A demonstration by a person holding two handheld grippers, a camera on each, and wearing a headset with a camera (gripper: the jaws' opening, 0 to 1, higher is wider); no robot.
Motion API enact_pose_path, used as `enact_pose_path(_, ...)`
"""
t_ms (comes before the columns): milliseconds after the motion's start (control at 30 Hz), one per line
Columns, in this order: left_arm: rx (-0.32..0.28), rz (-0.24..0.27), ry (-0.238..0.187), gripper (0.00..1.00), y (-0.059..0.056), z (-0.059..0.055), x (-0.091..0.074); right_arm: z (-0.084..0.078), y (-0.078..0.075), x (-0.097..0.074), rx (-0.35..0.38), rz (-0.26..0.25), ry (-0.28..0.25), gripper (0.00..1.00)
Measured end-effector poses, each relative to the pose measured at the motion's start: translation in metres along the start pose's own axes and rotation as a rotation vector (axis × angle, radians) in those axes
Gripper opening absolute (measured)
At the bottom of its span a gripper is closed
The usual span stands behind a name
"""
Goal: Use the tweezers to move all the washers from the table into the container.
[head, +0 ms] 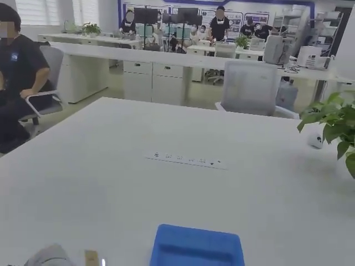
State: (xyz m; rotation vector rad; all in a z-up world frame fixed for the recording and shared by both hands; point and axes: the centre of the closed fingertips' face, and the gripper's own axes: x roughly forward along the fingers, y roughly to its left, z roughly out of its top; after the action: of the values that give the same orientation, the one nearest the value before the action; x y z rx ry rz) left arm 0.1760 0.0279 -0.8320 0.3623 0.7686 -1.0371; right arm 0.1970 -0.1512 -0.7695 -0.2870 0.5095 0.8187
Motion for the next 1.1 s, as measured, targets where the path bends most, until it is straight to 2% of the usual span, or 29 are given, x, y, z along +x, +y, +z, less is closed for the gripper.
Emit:
enact_pose_path(33,0.015,-0.007,0.017,0.08,0.000,-0.001,0.003,0.001,0.000,0.000,0.004,0.000,-0.004,0.16)
enact_pose_path(100,0.007,-0.028,0.027,0.09,-0.002,-0.001,0.010,0.002,0.002,0.000,0.009,0.005,-0.007,0.15)
enact_pose_path(233,0.059,-0.052,0.111,0.09,-0.002,-0.011,0.022,0.004,0.002,-0.001,0.028,0.002,-0.021,0.15)
enact_pose_path(367,0.056,-0.063,0.141,0.08,0.000,-0.014,0.033,0.003,0.005,-0.001,0.037,0.003,-0.023,0.15)
enact_pose_path(500,0.102,-0.075,0.191,0.06,-0.001,-0.018,0.038,0.004,0.006,-0.001,0.045,0.004,-0.028,0.15)
enact_pose_path(600,0.152,-0.078,0.213,0.03,-0.002,-0.018,0.042,0.004,0.006,0.000,0.048,0.003,-0.030,0.15)
enact_pose_path(867,0.257,-0.068,0.244,0.03,0.001,-0.022,0.044,0.006,0.008,0.002,0.050,0.009,-0.034,0.15)
enact_pose_path(1100,0.313,-0.060,0.253,0.00,0.000,-0.022,0.044,0.007,0.010,0.005,0.046,0.017,-0.031,0.18)
